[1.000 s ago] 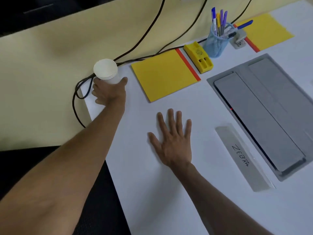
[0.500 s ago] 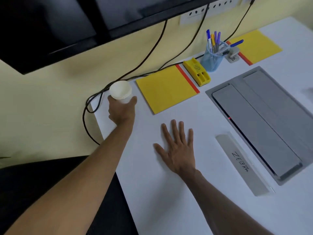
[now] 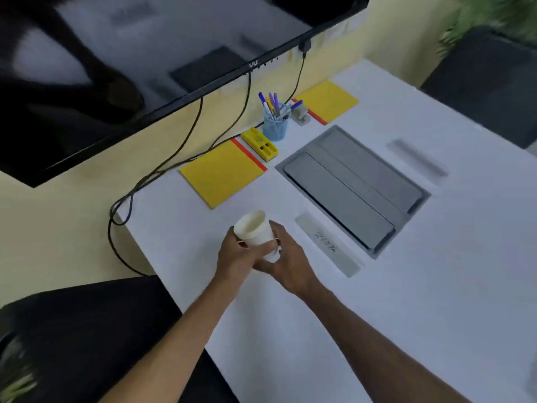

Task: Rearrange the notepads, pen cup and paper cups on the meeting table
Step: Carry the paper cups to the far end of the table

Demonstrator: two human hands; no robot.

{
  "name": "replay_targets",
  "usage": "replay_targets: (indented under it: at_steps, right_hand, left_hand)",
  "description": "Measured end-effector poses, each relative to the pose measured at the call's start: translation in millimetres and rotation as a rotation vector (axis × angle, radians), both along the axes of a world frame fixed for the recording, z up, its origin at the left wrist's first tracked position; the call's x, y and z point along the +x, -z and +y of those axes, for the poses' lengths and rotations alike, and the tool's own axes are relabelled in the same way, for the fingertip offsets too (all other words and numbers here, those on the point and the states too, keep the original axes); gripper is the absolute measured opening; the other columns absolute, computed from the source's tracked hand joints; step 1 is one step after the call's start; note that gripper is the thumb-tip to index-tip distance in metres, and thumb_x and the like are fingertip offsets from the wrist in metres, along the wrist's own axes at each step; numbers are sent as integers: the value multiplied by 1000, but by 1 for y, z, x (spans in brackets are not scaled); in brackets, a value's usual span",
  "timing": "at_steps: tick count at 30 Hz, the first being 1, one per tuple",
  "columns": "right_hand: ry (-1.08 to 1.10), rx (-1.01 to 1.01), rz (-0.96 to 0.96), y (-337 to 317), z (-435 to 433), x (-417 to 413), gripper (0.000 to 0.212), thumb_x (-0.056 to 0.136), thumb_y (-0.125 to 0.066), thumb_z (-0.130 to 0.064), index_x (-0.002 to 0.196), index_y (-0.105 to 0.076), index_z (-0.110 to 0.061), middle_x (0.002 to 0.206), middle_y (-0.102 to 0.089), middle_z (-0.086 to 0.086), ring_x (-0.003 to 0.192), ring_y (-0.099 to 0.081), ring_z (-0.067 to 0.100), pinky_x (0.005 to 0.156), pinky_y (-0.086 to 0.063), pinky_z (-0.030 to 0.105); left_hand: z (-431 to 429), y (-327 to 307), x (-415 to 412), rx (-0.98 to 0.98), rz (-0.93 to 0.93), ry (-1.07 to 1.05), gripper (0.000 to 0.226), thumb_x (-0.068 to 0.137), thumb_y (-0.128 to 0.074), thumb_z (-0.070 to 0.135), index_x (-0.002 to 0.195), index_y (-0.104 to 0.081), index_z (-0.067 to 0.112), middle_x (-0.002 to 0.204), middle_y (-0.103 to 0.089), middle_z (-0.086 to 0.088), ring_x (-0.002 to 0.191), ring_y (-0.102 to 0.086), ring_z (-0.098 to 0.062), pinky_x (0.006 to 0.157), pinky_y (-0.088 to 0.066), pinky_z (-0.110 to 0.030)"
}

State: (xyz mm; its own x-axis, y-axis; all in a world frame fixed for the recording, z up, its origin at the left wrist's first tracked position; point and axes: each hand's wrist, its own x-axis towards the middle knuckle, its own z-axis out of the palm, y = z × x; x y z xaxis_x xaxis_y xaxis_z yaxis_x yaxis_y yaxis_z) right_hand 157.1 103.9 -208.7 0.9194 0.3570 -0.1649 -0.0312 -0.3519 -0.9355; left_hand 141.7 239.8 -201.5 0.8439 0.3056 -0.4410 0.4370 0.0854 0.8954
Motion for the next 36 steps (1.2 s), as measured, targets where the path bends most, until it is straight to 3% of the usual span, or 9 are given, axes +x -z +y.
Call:
replay_targets:
  at_steps: [2, 4, 7, 12, 16, 19, 24, 31, 36]
  right_hand:
    - [74, -23, -39, -12, -24, -19, 63, 70, -76, -50, 127, -50, -45, 121, -63, -20, 111, -62, 3, 89, -55, 36]
    - [134, -57, -71, -19, -49, -37, 60, 72, -74, -56, 125, -51, -40, 119, -63, -19, 107, -63, 3, 87, -57, 39]
    - [215, -122, -102, -25, -82, -59, 63, 74, -76, -59, 127, -51, -39, 120, -63, -20, 108, -61, 2, 87, -57, 35]
    - [340, -198, -150, -33, -125, -86, 70, 72, -72, -70, 131, -47, -42, 120, -59, -25, 108, -58, -4, 85, -55, 25]
    - [395, -255, -190, -40, -148, -101, 64, 73, -67, -73, 126, -46, -44, 110, -59, -33, 98, -54, -16, 78, -50, 19]
    - [418, -273, -191, -40, -161, -107, 66, 72, -63, -77, 126, -49, -41, 114, -64, -22, 99, -55, -3, 77, -53, 26]
    - [427, -265, -216, -36, -182, -113, 62, 74, -67, -69, 125, -48, -41, 113, -66, -15, 96, -50, -2, 76, -51, 28]
    - [401, -352, -39, -5, -217, -118, 70, 74, -76, -54, 133, -52, -26, 117, -64, -3, 100, -53, 16, 84, -50, 39]
    - [462, -346, 65, 26, -242, -108, 68, 75, -80, -45, 131, -51, -21, 119, -61, 0, 108, -53, 21, 91, -49, 44]
  left_hand:
    - [-28, -6, -18, -26, -18, 67, 75, 57, -95, 27, 121, -55, 25, 110, -68, 6, 92, -67, -2, 67, -54, -17]
    - [-51, -10, -32, -80, -24, 119, 79, 54, -92, 37, 122, -54, 26, 111, -68, 5, 97, -67, -5, 72, -55, -19]
    - [-83, -14, -47, -154, -9, 150, 68, 59, -87, 48, 119, -58, 30, 114, -70, 3, 102, -69, -11, 86, -58, -33]
    - [-127, -15, -60, -190, -8, 205, 64, 59, -86, 54, 115, -61, 35, 113, -70, 6, 106, -68, -15, 93, -56, -43]
    - [-153, -20, -67, -190, -15, 239, 60, 60, -86, 53, 113, -62, 38, 113, -69, 8, 107, -67, -15, 92, -56, -40]
    - [-169, -24, -71, -167, -24, 251, 59, 59, -86, 54, 111, -63, 39, 110, -70, 11, 104, -67, -11, 85, -55, -32]
    - [-188, -27, -76, -172, -33, 246, 52, 63, -86, 49, 110, -63, 42, 108, -70, 14, 101, -67, -7, 81, -53, -28]
    - [-196, -30, -68, -245, -94, 120, 56, 66, -84, 46, 115, -62, 32, 116, -68, 4, 117, -61, -22, 102, -50, -42]
    - [-193, -29, -66, -325, -114, 16, 51, 74, -82, 33, 117, -59, 21, 120, -64, -2, 114, -64, -22, 91, -57, -37]
